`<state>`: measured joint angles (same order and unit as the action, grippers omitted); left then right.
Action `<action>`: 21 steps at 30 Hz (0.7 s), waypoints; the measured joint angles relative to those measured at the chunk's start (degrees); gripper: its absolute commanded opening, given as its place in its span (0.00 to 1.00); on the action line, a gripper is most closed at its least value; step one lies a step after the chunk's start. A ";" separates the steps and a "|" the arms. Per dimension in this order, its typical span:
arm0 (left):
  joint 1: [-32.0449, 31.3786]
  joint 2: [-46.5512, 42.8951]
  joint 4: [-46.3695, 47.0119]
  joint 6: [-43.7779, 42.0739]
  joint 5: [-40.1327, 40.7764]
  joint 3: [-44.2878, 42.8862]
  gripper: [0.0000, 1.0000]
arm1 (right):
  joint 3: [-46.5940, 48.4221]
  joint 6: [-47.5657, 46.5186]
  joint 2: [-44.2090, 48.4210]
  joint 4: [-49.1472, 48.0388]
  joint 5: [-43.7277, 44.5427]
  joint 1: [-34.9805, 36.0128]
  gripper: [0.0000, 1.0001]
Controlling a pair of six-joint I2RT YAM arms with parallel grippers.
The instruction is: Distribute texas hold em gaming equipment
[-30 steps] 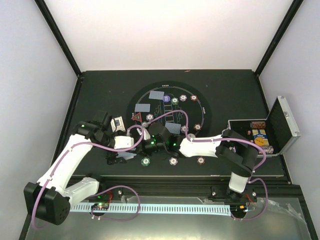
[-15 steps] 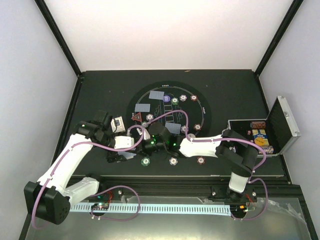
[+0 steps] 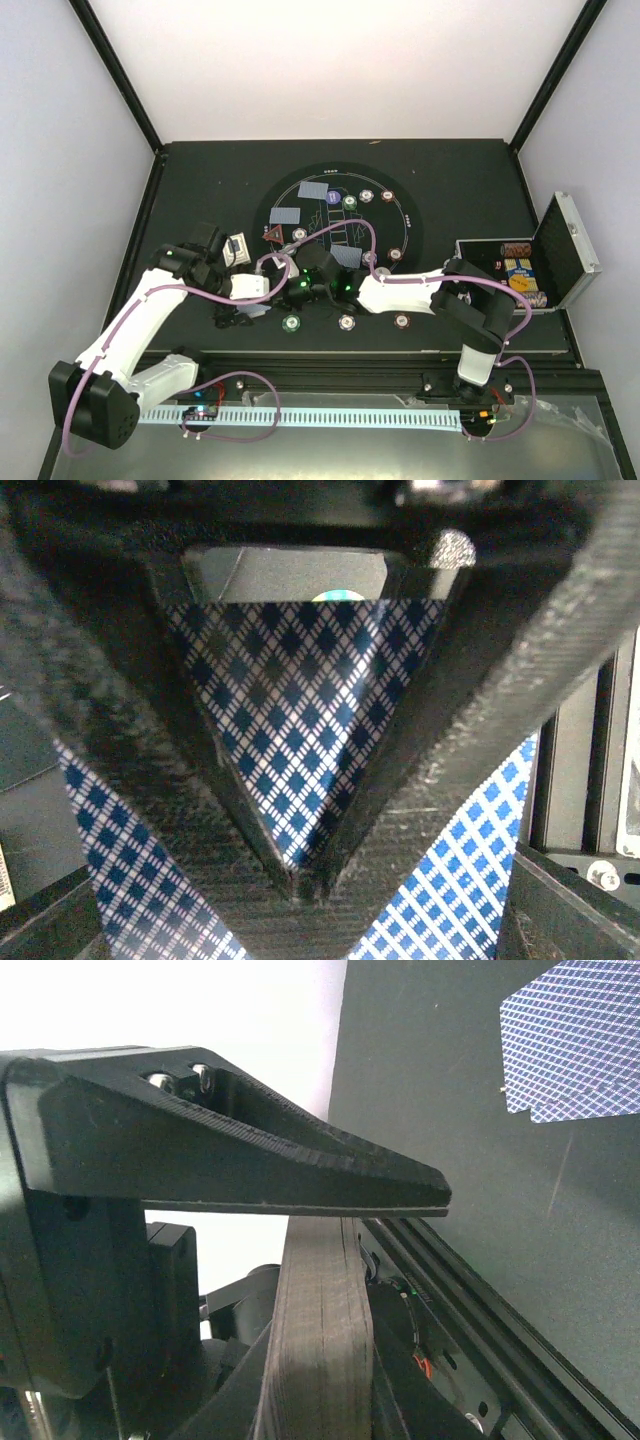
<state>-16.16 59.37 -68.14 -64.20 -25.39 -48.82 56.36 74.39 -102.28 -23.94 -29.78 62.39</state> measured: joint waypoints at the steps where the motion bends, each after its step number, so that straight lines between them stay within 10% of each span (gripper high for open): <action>1: -0.11 0.02 0.22 0.11 0.11 0.13 0.84 | 0.02 0.07 0.00 -0.02 0.00 0.00 0.01; 12: -0.11 -0.17 0.87 0.61 0.83 0.22 0.85 | 0.02 0.09 -0.02 0.39 0.02 0.00 0.01; 21: -0.20 -0.35 0.42 0.90 1.05 0.22 0.63 | 0.02 0.09 -0.04 0.31 0.28 0.00 0.01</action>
<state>-16.36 59.02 -67.72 -63.31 -24.34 -48.60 56.38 74.48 -102.32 -23.64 -29.50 62.39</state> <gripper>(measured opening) 0.706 0.163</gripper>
